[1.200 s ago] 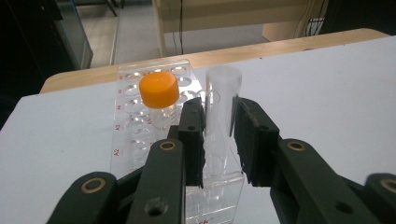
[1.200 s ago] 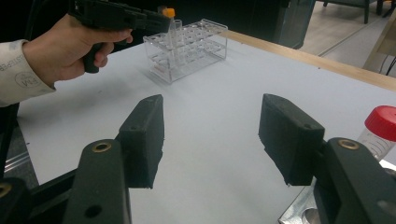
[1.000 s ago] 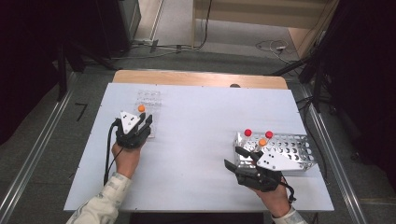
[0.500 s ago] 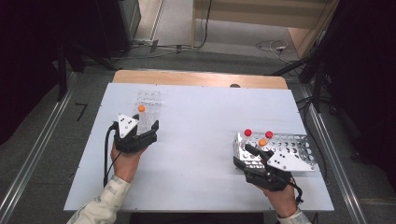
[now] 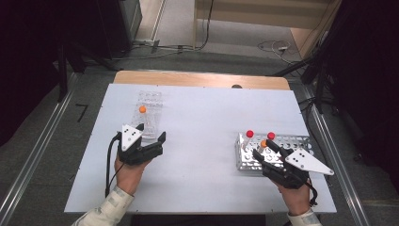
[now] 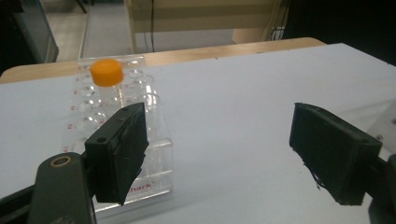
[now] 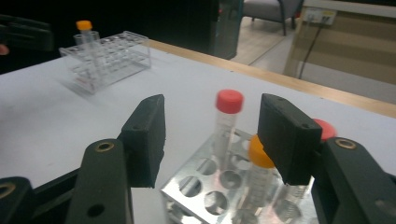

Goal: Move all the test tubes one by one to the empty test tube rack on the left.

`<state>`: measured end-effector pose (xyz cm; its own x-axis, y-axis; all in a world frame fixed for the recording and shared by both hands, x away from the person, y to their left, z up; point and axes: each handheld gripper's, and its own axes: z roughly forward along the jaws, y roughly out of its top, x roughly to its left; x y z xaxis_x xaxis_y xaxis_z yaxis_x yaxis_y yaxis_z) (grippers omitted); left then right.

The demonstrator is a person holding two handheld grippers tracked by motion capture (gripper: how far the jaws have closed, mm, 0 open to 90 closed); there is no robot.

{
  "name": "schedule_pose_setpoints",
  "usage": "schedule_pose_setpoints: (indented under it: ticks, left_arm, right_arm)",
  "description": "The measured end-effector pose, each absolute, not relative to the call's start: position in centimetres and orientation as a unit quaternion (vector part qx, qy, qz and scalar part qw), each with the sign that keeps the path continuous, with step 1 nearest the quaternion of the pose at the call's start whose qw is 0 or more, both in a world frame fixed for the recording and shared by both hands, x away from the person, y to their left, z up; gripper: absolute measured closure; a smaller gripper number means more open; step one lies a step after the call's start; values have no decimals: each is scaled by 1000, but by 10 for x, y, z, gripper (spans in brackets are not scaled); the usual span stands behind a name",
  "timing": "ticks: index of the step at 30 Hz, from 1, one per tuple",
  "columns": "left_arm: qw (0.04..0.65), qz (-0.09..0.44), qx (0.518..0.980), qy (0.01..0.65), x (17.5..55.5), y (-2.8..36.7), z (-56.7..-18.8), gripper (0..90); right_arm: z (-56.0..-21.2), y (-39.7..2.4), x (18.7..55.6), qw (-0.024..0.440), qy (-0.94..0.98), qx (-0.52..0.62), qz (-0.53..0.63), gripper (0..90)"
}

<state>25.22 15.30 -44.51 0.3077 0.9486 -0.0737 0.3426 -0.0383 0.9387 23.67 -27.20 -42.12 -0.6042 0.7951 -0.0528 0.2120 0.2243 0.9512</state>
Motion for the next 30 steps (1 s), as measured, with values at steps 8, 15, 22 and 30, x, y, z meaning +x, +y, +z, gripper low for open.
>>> schedule_pose_setpoints:
  ticks: [8, 15, 22, 30]
  left_arm:
    - [485, 311, 658, 485, 249, 145, -446, 196]
    - [483, 310, 661, 483, 250, 144, -447, 197]
    - [484, 311, 661, 483, 249, 144, -447, 197]
    - [482, 312, 662, 482, 249, 144, -447, 197]
  right_arm:
    - [-430, -281, 247, 291, 723, 371, 506, 444]
    - [-440, -283, 253, 283, 725, 382, 498, 476]
    - [-444, -282, 255, 281, 729, 385, 491, 515]
    - [-450, -282, 259, 277, 737, 391, 476, 538]
